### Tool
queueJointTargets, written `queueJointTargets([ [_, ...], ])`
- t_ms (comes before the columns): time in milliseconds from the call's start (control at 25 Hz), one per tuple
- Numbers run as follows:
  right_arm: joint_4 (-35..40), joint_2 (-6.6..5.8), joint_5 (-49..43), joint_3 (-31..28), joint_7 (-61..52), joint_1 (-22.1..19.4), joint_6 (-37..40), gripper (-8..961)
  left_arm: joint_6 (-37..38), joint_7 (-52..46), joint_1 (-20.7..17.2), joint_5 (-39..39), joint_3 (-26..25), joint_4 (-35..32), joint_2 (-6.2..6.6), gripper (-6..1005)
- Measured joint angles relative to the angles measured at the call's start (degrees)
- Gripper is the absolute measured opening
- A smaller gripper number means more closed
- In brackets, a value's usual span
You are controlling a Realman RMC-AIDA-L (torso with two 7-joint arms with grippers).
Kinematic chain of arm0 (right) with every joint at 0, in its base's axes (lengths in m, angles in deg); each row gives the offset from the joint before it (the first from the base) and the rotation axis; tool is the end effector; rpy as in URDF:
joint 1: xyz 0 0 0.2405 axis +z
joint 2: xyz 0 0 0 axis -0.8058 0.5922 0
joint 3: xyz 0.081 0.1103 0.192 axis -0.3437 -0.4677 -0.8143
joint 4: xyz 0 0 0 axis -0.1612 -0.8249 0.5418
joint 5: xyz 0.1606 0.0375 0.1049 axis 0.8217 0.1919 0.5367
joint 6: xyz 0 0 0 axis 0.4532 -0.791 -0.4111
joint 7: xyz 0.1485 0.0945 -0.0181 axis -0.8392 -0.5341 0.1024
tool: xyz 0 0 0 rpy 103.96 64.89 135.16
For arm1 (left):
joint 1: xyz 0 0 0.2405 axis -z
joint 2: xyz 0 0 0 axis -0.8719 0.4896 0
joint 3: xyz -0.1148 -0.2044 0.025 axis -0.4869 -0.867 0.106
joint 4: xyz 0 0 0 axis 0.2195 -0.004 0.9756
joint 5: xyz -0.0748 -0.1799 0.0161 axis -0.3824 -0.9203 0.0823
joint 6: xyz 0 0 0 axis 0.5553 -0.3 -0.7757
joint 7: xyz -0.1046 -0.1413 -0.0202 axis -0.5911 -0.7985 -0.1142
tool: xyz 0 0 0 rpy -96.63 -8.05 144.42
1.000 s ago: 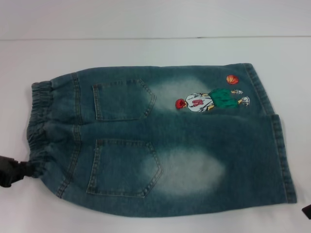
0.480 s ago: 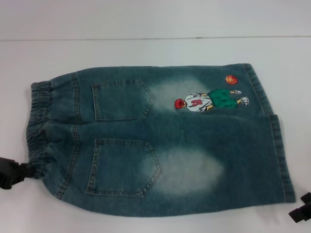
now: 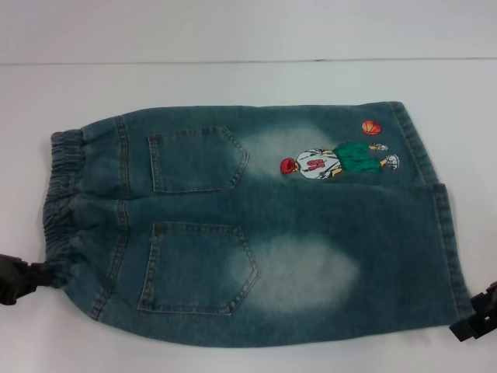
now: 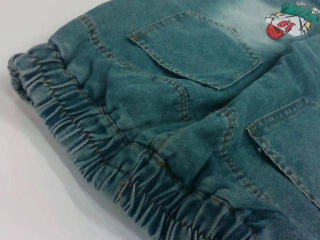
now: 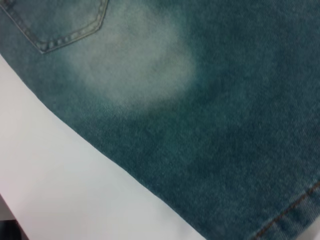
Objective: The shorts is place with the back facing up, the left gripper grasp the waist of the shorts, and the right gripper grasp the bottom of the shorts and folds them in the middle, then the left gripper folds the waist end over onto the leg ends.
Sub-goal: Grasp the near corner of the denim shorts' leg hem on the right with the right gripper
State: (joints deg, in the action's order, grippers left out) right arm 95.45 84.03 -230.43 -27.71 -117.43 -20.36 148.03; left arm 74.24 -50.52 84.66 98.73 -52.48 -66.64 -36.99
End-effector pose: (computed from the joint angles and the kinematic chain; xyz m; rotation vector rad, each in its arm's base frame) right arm 0.2875 0.2741 0.0172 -2.7213 1.3516 -0.4679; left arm -0.3317 0.2779 0.0353 -2.5196 -1.0986 0.0184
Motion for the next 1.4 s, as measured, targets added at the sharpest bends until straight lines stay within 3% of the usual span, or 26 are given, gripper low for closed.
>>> queueJointTargets([
  [840, -1.0, 0.09, 3.4, 1.0, 0.6, 0.6, 0.3, 794, -0.5, 0.6, 0.2, 0.0, -0.1, 0.0, -0.03, 82],
  [1080, -1.7, 0.06, 3.3, 1.1, -0.1, 0.4, -0.6, 615, -0.5, 0.6, 0.3, 0.0, -0.3, 0.0, -0.03, 82],
  [1400, -1.7, 0.02, 3.3, 1.1, -0.3, 0.0, -0.9, 236, -0.3, 0.6, 0.3, -0.1, -0.4, 0.1, -0.04, 82],
])
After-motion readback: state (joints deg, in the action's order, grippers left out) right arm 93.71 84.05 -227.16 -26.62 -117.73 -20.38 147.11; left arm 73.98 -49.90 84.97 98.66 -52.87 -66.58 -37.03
